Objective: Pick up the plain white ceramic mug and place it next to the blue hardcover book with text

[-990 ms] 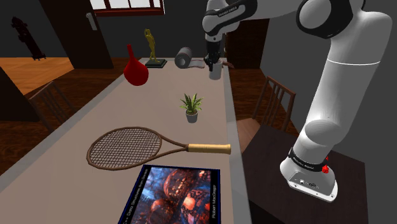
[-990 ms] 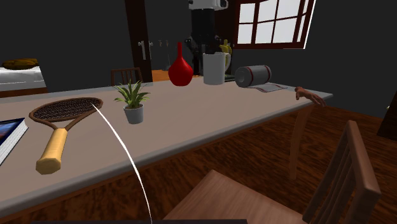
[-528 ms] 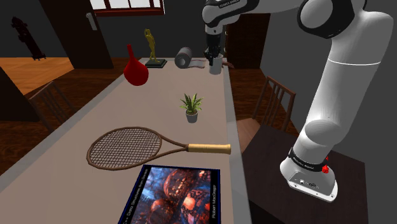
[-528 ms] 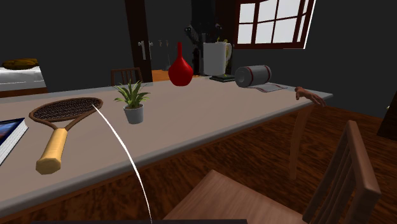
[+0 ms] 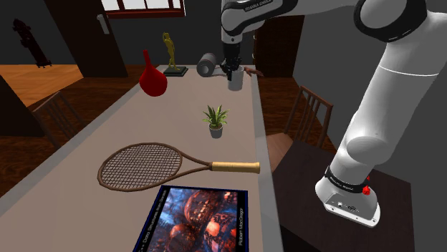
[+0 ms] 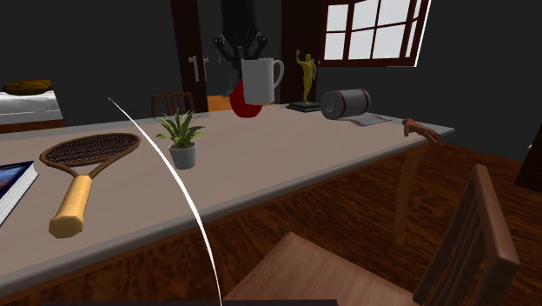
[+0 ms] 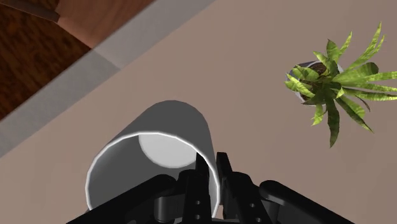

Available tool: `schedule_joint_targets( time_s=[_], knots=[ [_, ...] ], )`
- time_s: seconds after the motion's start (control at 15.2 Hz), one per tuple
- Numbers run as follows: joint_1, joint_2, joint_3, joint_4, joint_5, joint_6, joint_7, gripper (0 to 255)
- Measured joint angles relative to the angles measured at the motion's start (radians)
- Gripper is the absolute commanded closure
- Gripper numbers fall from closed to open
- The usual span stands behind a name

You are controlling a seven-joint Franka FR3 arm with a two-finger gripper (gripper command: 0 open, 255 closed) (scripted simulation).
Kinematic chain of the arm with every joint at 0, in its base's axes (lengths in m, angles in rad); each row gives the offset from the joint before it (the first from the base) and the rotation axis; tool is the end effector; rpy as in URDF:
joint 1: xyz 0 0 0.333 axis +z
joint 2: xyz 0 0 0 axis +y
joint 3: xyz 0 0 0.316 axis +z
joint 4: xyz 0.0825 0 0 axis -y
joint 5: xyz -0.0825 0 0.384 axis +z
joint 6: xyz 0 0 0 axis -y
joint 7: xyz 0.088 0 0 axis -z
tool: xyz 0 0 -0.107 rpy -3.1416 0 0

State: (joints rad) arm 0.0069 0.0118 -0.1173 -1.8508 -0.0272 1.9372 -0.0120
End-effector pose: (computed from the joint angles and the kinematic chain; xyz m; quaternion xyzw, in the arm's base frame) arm 0.5698 -0.0648 0.5165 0.9982 -0.0447 0.0364 0.0158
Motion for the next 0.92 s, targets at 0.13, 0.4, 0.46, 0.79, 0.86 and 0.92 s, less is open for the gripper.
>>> schedule_joint_targets(
  time_s=[0.13,0.4,0.46,0.79,0.86,0.92],
  knots=[
    [0.024,-0.029,0.024,-0.044,-0.007,0.014,0.050,255],
    [0.070,-0.046,0.072,-0.074,-0.015,0.024,0.148,255],
    [0.080,-0.043,0.084,-0.073,-0.016,0.026,0.171,255],
    [0.138,-0.054,0.147,-0.108,-0.023,0.043,0.295,255],
    [0.149,-0.052,0.159,-0.106,-0.024,0.042,0.318,255],
    [0.159,-0.050,0.171,-0.105,-0.025,0.043,0.340,255]
  ],
)
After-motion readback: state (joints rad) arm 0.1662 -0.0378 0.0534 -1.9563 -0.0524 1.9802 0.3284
